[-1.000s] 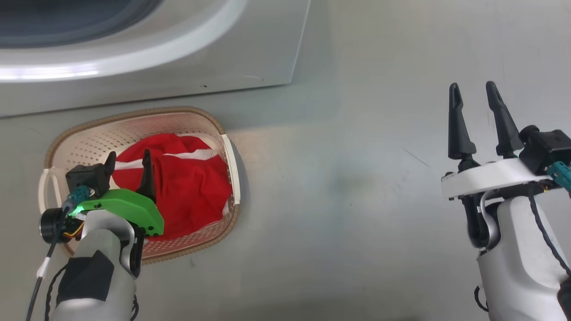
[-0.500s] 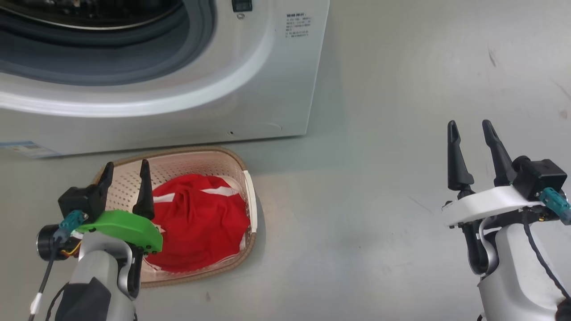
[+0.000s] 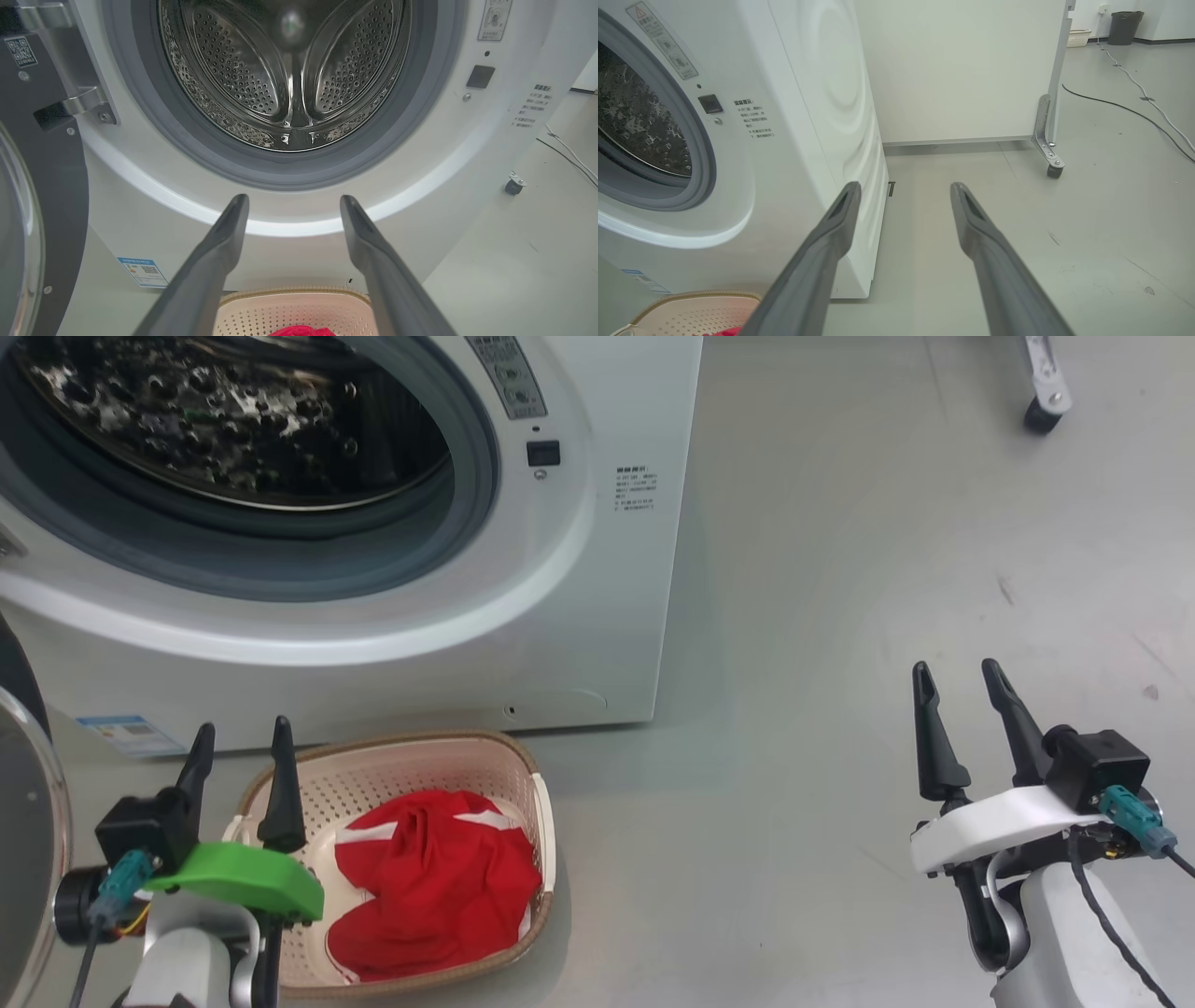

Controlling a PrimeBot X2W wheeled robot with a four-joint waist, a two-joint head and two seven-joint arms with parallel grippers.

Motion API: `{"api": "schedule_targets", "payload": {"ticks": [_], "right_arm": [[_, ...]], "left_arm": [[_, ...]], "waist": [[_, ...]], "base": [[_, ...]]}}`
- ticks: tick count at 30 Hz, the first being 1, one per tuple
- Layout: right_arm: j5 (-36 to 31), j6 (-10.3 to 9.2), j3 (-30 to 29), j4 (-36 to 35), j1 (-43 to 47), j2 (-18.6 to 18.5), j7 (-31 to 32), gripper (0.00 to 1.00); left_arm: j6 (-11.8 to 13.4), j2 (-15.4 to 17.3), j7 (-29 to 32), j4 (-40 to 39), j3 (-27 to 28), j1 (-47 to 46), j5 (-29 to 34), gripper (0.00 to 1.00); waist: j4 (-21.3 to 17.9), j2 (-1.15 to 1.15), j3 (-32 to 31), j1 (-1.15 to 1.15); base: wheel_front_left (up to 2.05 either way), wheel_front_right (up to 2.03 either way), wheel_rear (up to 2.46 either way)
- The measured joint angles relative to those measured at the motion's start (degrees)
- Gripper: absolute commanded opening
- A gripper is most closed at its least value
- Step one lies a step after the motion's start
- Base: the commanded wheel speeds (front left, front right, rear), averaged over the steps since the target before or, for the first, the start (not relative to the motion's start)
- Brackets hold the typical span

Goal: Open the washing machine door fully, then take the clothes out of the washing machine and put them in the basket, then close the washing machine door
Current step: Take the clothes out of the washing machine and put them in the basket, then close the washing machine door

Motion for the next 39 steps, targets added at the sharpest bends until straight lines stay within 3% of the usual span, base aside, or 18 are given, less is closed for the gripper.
{"api": "schedule_targets", "payload": {"ticks": [14, 39], "right_arm": [[0.0, -0.52, 1.1, -0.8, 3.9, 0.1, 0.0, 1.00], [0.0, -1.12, 2.4, -2.6, 5.5, 0.1, 0.0, 1.00]], "left_arm": [[0.7, 0.0, 0.0, -6.8, 2.1, 9.1, -0.1, 1.00], [2.8, 0.2, 0.0, -13.1, -0.4, 14.2, -2.2, 1.00]], "waist": [[-1.2, 0.00, -7.4, 0.00], [-1.3, 0.00, -7.5, 0.00]], "base": [[0.00, 0.00, 0.00], [0.00, 0.00, 0.00]]}}
